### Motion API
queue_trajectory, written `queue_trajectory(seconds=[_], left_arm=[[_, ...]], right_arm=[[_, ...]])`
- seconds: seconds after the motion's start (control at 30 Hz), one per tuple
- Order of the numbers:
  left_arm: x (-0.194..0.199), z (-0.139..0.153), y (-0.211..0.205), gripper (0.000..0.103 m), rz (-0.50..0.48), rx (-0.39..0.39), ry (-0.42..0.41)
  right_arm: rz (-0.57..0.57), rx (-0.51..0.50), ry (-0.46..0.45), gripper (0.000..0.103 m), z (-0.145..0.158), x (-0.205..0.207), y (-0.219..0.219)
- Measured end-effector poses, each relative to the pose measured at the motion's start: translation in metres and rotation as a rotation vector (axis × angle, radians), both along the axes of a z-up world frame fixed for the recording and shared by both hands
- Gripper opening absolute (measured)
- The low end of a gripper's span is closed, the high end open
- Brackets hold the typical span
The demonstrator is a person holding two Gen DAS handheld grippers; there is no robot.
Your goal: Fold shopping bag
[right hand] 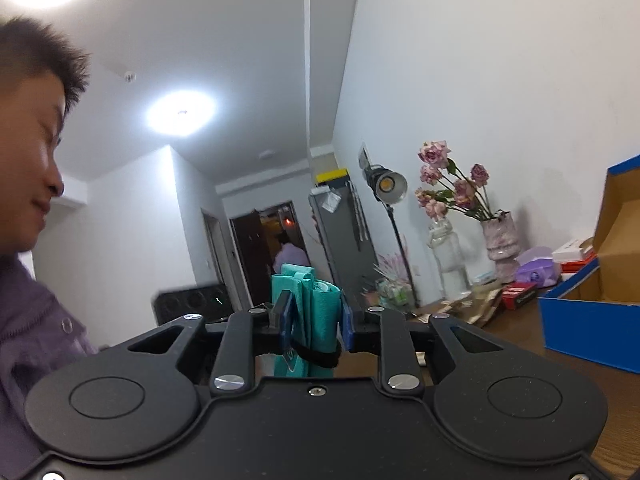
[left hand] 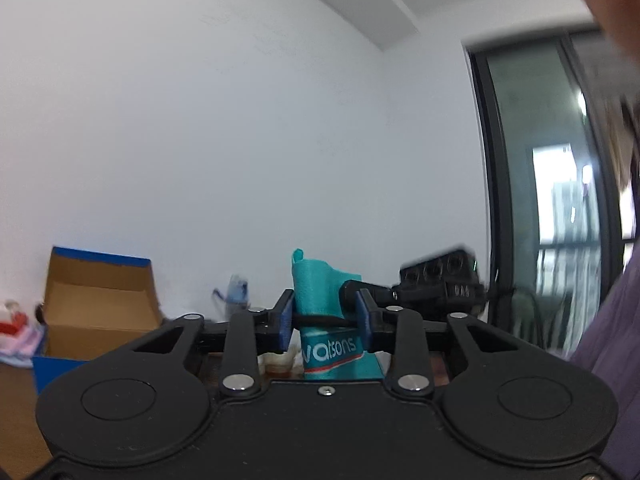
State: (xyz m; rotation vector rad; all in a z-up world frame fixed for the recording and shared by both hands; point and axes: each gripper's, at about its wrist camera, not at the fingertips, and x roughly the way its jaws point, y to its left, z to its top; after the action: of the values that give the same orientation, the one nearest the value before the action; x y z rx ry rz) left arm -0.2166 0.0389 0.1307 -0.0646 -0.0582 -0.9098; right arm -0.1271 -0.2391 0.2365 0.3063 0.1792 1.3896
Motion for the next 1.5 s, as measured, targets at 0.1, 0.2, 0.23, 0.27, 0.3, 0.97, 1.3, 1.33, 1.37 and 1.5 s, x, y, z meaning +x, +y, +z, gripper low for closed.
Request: queue_trajectory(seconds=[0.1,0.2,0.23,0.27,0.3,0.97,1.3,1.33,1.37,1.5], left_arm=[[0.006,-0.004,-0.007,0.020,0.020,0.078,0.009],[0.006,-0.010,-0.023,0.019,0.096,0.204,-0.068],[0.005,-0.012,-0.031,0.019,0.139,0.265,-0.124],[0.004,-0.015,-0.039,0.019,0.182,0.327,-0.182],[0.006,-0.018,-0.049,0.019,0.221,0.390,-0.247],[0.014,-0.061,-0.098,0.019,0.166,0.697,-0.501],[0.031,-0.114,-0.125,0.013,0.145,0.985,-0.522],[0.033,-0.115,-0.126,0.013,0.149,0.990,-0.509],[0.035,-0.116,-0.126,0.013,0.154,0.996,-0.498],[0.036,-0.123,-0.130,0.014,0.169,1.035,-0.490]], right_arm=[[-0.034,-0.064,-0.027,0.033,-0.002,0.000,-0.004],[-0.133,-0.208,-0.179,0.042,0.004,-0.014,0.004],[-0.172,-0.266,-0.247,0.043,0.007,-0.020,0.008],[-0.202,-0.326,-0.323,0.044,0.012,-0.024,0.014],[-0.228,-0.383,-0.394,0.044,0.016,-0.029,0.019],[-0.027,-1.334,-1.108,0.017,0.008,-0.101,0.097],[-0.023,-1.377,-1.036,0.016,-0.026,-0.121,0.074],[-0.040,-1.376,-1.035,0.016,-0.030,-0.122,0.071],[-0.055,-1.373,-1.039,0.016,-0.033,-0.123,0.069],[-0.138,-1.320,-1.008,0.018,-0.045,-0.124,0.059]])
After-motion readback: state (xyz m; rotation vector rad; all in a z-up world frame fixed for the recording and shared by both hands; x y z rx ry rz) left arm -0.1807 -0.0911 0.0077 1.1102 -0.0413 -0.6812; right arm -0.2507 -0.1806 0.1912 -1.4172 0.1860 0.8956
